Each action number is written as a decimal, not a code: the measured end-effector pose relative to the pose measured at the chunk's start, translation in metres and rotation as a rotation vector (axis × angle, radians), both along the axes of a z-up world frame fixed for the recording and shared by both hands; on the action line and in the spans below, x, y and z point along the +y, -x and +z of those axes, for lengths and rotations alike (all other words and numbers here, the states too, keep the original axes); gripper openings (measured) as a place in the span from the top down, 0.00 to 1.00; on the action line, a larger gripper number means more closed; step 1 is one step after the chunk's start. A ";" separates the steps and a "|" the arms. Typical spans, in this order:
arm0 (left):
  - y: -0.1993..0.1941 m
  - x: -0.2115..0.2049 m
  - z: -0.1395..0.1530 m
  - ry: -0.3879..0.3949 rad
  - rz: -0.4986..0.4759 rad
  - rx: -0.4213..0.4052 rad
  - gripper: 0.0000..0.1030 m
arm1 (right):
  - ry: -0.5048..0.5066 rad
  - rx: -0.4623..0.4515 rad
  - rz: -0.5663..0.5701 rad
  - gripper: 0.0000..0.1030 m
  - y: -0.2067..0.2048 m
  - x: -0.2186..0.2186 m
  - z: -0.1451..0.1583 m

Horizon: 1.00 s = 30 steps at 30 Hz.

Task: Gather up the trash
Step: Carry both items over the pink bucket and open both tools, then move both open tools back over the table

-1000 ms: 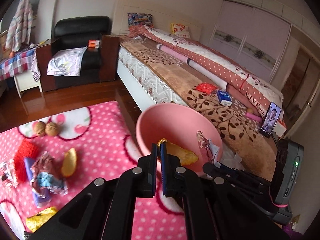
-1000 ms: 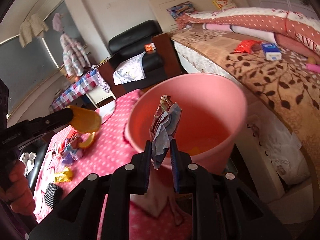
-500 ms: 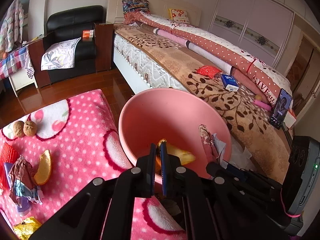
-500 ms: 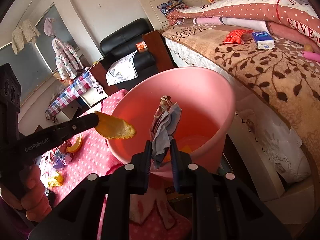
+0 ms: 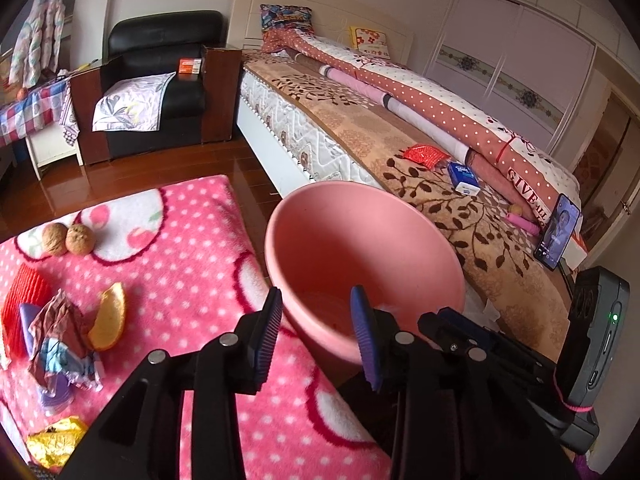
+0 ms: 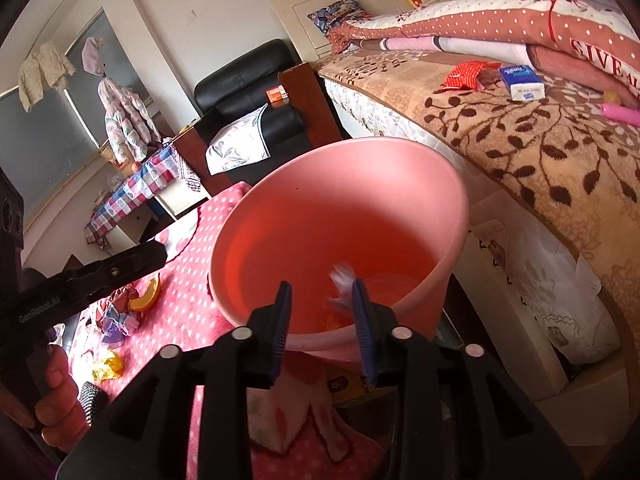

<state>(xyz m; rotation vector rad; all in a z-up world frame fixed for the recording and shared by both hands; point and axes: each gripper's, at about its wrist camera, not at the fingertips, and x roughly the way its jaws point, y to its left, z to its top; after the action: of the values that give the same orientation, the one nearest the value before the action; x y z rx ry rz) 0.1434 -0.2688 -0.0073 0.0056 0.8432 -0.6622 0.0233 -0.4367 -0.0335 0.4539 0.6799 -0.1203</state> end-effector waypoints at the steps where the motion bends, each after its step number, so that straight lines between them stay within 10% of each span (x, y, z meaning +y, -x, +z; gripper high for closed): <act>1: 0.001 0.005 0.001 0.005 0.005 0.001 0.65 | -0.001 0.000 0.000 0.65 0.000 0.000 0.000; 30: 0.050 0.123 0.022 0.019 0.133 -0.067 0.55 | 0.075 -0.057 0.147 0.64 0.026 0.070 0.031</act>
<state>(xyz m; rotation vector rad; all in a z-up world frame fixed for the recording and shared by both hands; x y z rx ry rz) 0.0936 -0.1463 0.0144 -0.0451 0.7656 -0.5420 -0.0022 -0.3668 -0.0020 0.3335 0.6479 0.0058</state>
